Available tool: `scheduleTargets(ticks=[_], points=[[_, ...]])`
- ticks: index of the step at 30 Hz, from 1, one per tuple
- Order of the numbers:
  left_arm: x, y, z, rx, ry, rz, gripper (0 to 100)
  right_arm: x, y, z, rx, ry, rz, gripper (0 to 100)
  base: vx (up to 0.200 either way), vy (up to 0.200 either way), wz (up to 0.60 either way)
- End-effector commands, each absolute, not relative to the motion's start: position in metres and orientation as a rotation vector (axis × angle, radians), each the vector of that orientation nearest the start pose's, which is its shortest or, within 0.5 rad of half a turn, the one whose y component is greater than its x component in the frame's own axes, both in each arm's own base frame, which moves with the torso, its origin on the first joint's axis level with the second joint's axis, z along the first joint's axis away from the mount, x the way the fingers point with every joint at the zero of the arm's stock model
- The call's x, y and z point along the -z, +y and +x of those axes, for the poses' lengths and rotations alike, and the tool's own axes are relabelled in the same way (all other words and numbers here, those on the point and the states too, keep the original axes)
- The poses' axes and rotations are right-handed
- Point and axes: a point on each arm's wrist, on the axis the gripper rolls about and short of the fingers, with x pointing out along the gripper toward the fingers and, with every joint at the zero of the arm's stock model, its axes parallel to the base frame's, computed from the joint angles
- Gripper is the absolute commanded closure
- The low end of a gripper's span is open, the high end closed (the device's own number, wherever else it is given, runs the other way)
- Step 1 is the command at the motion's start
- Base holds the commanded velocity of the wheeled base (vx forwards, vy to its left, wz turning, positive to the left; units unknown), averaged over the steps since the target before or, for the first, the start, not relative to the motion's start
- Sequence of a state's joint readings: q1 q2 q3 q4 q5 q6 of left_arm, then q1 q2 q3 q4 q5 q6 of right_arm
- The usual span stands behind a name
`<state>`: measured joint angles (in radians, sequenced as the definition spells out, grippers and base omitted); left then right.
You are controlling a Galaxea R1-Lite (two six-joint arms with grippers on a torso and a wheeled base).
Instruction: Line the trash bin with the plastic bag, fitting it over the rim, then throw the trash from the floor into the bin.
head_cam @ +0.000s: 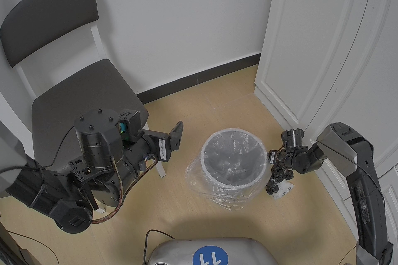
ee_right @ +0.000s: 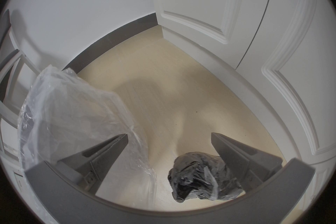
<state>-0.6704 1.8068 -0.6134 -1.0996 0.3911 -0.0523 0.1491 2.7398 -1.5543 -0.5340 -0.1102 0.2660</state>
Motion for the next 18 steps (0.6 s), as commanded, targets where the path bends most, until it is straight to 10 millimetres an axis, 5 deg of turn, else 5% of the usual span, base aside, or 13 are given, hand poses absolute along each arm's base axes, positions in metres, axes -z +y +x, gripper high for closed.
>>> scheduleTargets(ticks=[1, 18], points=[[-0.146, -0.183, 0.244, 0.28, 0.092, -0.002, 0, 0.059, 0.066, 0.485, 0.052, 0.627, 0.179, 0, 0.0, 0.0, 0.0], [-0.142, -0.186, 0.245, 0.282, 0.105, 0.006, 0, 0.023, 0.05, 0.475, 0.055, 0.597, 0.137, 0, 0.0, 0.0, 0.0]])
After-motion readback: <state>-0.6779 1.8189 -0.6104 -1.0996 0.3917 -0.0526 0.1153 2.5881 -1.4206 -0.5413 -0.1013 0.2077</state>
